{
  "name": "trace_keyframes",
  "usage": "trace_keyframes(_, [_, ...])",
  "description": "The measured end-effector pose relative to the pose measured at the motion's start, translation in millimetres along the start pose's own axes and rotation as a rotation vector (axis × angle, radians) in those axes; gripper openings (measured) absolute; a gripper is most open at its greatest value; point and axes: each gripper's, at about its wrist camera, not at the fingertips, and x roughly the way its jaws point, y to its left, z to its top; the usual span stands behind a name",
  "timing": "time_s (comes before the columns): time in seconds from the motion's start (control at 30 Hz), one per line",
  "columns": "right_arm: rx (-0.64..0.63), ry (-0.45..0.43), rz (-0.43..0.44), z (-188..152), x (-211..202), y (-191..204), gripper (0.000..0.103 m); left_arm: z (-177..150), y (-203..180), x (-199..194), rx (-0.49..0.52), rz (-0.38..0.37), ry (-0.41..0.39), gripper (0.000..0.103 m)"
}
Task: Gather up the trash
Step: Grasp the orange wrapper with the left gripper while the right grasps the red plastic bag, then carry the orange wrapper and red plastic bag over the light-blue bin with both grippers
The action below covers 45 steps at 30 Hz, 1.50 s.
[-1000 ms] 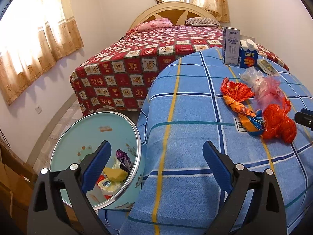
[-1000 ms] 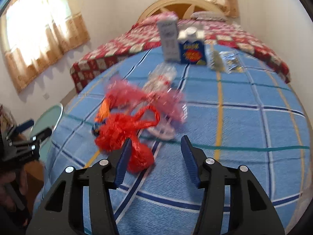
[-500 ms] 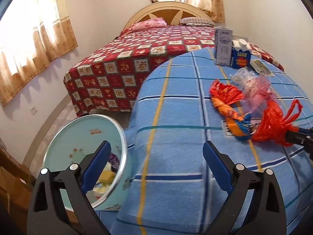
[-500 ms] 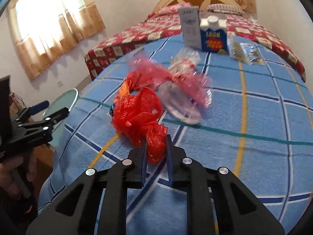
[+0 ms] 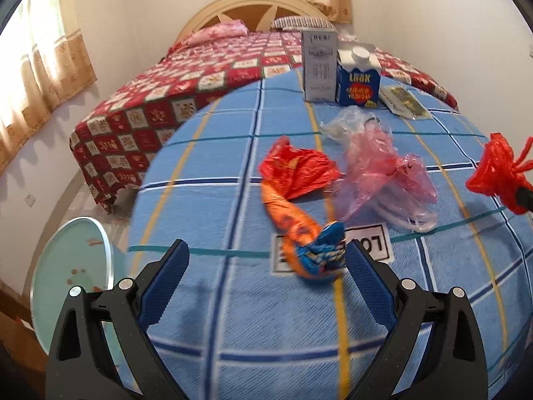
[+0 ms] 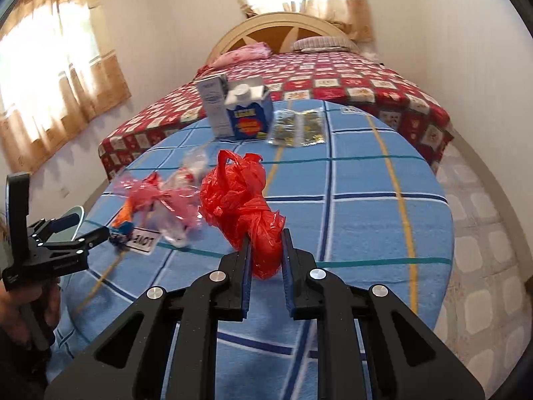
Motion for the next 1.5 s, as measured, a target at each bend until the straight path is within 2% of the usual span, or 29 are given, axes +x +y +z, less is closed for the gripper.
trace_keyframes(0.1, [-0.011, 0.008, 0.005, -1.6, 11.2, 0.1, 0.017, -0.4, -4.9, 15.7, 0.008, 0.009, 0.037, 0.085])
trace_keyframes(0.17, [-0.008, 0.012, 0.008, -0.5, 14.4, -6.4, 0.017, -3.4, -2.3, 18.4, 0.007, -0.029, 0.057, 0.055])
trace_keyframes(0.2, [-0.003, 0.014, 0.013, -0.9, 16.4, -7.6, 0.017, -4.9, -0.9, 16.6, 0.012, -0.053, 0.056, 0.046])
trace_keyframes(0.23, [-0.002, 0.013, 0.016, -2.8, 13.2, -10.1, 0.017, -6.1, 0.9, 14.9, 0.020, -0.062, 0.057, 0.026])
trace_keyframes(0.37, [-0.008, 0.004, 0.026, -1.1, 14.8, -6.2, 0.017, -12.3, 19.3, -0.4, 0.029, -0.062, 0.028, 0.021])
trace_keyframes(0.47, [-0.021, -0.005, 0.036, 1.3, 14.9, 1.5, 0.017, -17.9, 38.3, -16.2, 0.020, -0.062, 0.000, 0.021])
trace_keyframes(0.57, [-0.038, -0.018, 0.052, 6.6, 15.2, 11.2, 0.017, -23.2, 55.8, -38.8, 0.030, -0.031, -0.053, 0.021])
trace_keyframes(0.77, [-0.081, -0.056, 0.094, 24.5, 17.4, 38.8, 0.017, -27.6, 82.9, -67.2, 0.023, 0.019, -0.103, 0.021])
trace_keyframes(1.23, [-0.262, -0.095, 0.181, 63.7, 42.1, 132.9, 0.017, -44.9, 141.5, -84.0, -0.054, 0.120, -0.104, 0.021])
trace_keyframes(1.5, [-0.322, -0.118, 0.214, 73.9, 43.5, 166.9, 0.017, -49.2, 164.9, -94.7, -0.089, 0.153, -0.117, 0.021])
